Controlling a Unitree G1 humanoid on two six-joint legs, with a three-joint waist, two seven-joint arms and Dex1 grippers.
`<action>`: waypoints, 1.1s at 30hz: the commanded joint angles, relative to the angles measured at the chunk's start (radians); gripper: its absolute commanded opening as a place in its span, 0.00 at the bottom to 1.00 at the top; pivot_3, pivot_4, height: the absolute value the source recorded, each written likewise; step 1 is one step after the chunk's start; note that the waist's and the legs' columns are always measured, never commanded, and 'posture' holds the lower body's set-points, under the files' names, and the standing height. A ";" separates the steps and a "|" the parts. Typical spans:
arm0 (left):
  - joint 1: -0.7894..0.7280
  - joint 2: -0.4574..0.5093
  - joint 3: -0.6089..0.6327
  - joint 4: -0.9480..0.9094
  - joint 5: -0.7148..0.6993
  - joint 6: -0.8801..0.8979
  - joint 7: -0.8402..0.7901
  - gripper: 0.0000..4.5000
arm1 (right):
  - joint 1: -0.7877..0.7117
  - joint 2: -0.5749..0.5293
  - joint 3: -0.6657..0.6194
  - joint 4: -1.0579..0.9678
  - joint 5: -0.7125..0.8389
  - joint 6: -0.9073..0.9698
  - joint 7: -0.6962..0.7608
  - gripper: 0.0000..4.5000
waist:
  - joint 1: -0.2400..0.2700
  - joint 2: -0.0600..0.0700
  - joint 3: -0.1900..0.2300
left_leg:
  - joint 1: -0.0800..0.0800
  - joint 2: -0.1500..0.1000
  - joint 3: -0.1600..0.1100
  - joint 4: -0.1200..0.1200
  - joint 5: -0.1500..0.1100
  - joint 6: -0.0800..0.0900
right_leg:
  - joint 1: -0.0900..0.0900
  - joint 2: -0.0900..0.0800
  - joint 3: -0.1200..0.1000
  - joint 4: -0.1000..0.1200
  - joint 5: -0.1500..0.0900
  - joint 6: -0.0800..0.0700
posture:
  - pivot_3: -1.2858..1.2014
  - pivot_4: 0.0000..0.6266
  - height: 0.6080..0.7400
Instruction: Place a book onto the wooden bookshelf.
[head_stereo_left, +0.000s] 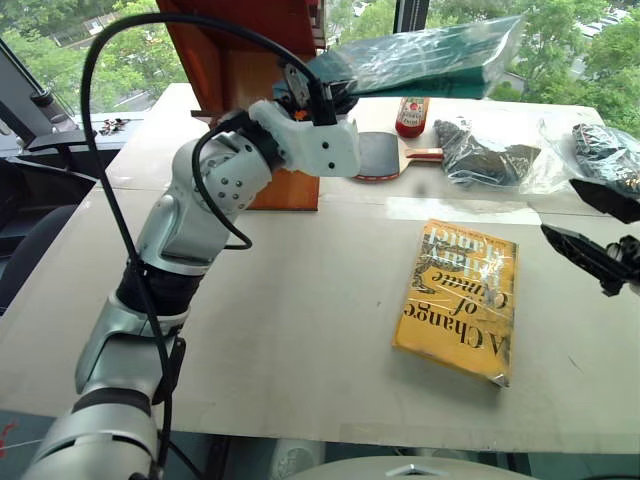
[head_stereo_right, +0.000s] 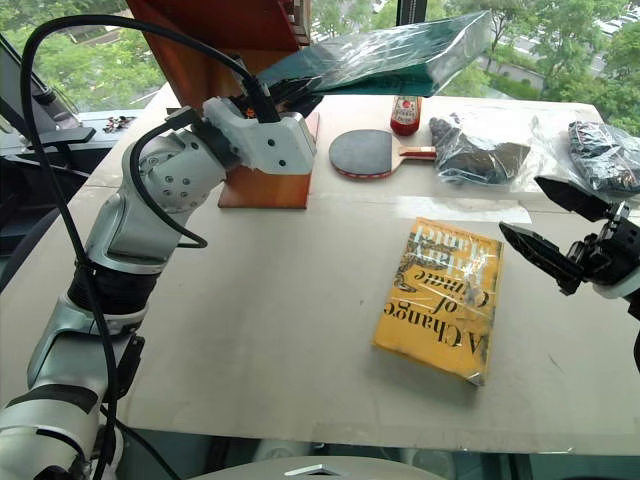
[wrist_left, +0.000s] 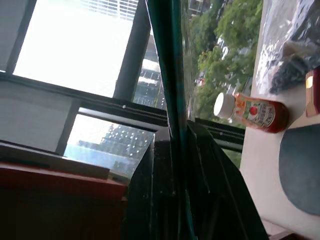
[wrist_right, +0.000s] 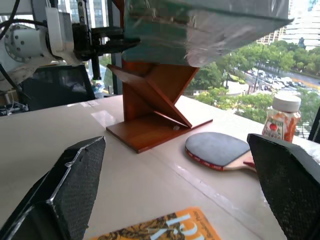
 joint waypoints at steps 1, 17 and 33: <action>0.024 0.054 0.063 -0.055 0.102 0.046 0.014 0.01 | -0.061 -0.014 0.002 0.001 0.051 0.029 -0.022 1.00 | 0.001 0.000 0.000 | 0.000 0.000 0.000 0.000 0.000 0.000 | 0.000 0.000 0.000 0.000 0.000 0.000 | 0.52 0.24 1.00; 0.177 0.141 0.154 -0.162 0.329 0.318 -0.098 0.01 | -0.263 0.008 0.118 0.068 0.071 0.091 -0.018 1.00 | 0.002 0.000 0.000 | 0.000 0.001 0.000 0.000 0.000 0.000 | 0.000 0.000 0.000 0.001 0.000 0.000 | 0.52 0.24 1.00; 0.195 0.091 0.138 -0.186 0.394 0.490 -0.201 0.78 | -0.251 0.017 0.114 0.066 0.059 0.079 -0.009 1.00 | -0.024 -0.001 0.000 | 0.003 0.001 0.000 0.001 0.000 0.000 | -0.001 0.001 0.000 0.009 0.000 0.000 | 0.52 0.24 1.00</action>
